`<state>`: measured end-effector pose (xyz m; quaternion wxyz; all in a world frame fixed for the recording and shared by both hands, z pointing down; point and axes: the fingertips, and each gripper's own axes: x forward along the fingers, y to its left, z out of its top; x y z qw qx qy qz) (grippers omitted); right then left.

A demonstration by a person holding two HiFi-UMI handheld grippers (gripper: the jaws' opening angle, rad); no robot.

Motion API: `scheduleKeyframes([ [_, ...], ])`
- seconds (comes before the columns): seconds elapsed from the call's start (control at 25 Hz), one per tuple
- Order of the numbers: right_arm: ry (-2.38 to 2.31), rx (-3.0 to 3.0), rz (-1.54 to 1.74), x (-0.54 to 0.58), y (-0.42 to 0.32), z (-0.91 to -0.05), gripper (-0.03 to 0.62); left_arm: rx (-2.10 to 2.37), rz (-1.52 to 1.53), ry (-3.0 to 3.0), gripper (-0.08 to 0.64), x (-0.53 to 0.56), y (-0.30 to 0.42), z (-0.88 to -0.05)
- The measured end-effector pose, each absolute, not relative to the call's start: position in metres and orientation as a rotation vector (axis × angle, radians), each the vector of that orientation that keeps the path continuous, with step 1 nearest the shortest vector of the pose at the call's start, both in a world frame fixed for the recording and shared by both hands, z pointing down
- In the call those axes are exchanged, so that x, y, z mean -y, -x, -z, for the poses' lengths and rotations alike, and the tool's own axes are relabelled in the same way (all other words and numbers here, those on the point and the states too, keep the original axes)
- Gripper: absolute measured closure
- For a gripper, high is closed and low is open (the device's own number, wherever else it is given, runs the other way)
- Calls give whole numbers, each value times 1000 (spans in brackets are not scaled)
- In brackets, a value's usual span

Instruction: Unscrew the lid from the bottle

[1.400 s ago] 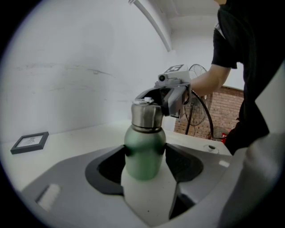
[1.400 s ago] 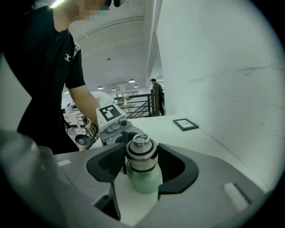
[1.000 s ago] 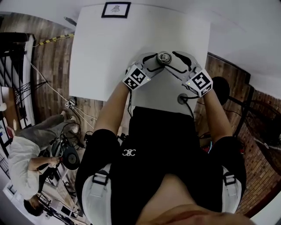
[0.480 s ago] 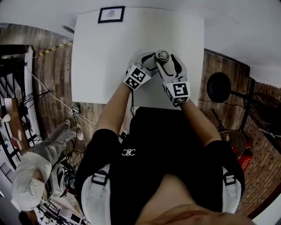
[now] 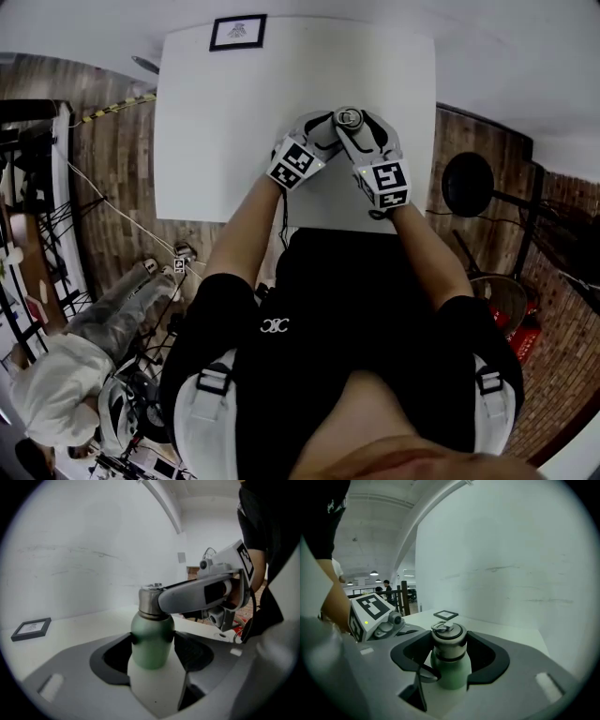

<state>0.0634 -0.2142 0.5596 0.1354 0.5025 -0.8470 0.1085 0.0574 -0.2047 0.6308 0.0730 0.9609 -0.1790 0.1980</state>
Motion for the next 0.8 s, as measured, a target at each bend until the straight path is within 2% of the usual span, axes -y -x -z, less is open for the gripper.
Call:
scheduleKeyframes([
  [0.52,-401,2659,-124,211,-57,-560,353,528,-584,-2897,224,205,-58,-629],
  [0.8,-370,2675,-201,209,-55,-549,348,532,-590,-2899,224,206,-56,-629],
])
